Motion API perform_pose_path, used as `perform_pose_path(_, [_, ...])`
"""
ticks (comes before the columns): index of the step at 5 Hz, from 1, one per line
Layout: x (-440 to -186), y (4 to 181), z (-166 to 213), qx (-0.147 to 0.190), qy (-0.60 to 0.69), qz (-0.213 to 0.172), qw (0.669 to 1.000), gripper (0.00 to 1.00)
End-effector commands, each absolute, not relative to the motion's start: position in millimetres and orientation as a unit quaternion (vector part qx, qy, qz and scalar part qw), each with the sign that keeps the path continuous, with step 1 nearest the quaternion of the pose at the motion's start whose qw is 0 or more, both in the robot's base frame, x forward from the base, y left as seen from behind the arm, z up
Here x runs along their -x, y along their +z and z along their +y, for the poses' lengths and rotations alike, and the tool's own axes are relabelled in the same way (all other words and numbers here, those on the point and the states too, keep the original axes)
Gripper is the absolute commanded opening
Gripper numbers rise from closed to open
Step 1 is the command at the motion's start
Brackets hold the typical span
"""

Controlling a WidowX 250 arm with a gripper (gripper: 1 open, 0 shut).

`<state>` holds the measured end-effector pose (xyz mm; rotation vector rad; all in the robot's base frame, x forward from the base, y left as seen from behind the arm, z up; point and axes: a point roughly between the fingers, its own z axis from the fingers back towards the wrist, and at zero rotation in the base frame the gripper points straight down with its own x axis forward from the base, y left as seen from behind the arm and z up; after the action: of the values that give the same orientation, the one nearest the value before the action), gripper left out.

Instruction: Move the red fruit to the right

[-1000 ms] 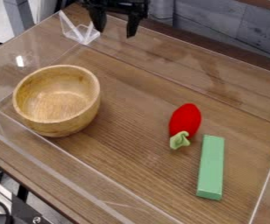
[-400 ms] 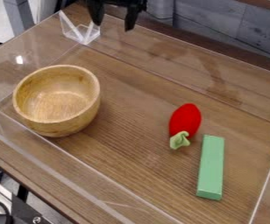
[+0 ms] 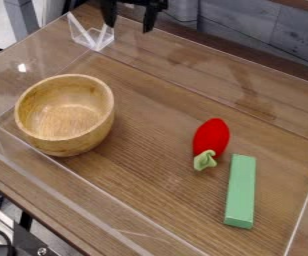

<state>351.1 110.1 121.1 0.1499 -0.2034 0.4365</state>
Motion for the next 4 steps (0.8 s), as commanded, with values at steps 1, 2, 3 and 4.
perform_pose_path(1, [-359.4, 135.8, 107.3, -0.08, 0.206, -0.129, 0.967, 1.0])
perform_pose_path(2, [-360.0, 132.1, 104.7, -0.083, 0.196, -0.126, 0.969, 1.0])
perform_pose_path(3, [-347.8, 126.3, 80.3, -0.073, 0.145, -0.114, 0.98, 1.0])
perform_pose_path(4, [-335.1, 122.0, 40.0, -0.059, 0.089, -0.106, 0.989, 1.0])
